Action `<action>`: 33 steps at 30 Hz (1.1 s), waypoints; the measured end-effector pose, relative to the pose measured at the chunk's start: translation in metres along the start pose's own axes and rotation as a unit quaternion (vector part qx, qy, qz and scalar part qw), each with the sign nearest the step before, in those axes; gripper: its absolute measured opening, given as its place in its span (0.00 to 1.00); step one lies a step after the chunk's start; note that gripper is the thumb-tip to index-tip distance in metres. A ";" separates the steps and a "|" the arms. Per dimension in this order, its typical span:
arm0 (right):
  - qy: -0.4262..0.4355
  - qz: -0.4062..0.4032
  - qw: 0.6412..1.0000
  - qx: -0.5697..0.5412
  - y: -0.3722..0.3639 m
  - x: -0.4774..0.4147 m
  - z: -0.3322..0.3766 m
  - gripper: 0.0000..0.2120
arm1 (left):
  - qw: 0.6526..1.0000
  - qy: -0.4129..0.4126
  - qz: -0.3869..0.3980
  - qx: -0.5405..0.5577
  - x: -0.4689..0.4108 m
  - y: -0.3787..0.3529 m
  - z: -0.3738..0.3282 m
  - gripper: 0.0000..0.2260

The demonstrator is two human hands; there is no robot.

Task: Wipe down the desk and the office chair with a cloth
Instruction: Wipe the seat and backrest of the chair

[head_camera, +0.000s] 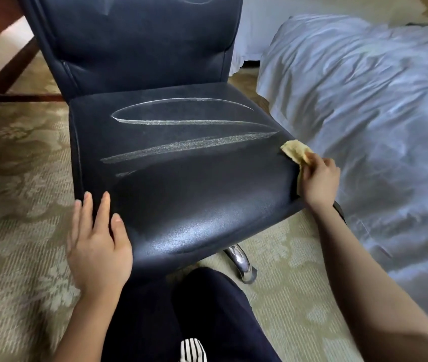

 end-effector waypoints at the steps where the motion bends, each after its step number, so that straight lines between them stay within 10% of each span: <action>1: -0.029 0.005 1.000 -0.003 -0.001 -0.004 -0.002 0.16 | 1.000 0.003 -0.001 0.002 0.000 0.000 -0.001 0.20; 6: -0.091 -0.023 0.995 -0.019 -0.001 0.025 0.020 0.18 | 1.000 0.013 -0.003 0.000 0.002 -0.001 -0.002 0.21; 22: 0.330 0.043 0.930 -0.158 0.032 0.211 0.184 0.16 | 0.999 0.031 0.028 0.026 -0.006 0.004 0.006 0.20; 33: 0.356 -0.118 0.917 -0.139 -0.008 0.190 0.071 0.18 | 0.999 0.009 0.023 0.023 -0.012 0.010 0.017 0.21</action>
Point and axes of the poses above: each hand's wrist, its own x-axis away from the middle knuckle, its own y-axis out of the back of the hand, z = x × y, the point moved 3 cm from there along -x, towards the middle knuckle, and after that the axes turned 12 degrees about x, right-handed, at the moved point
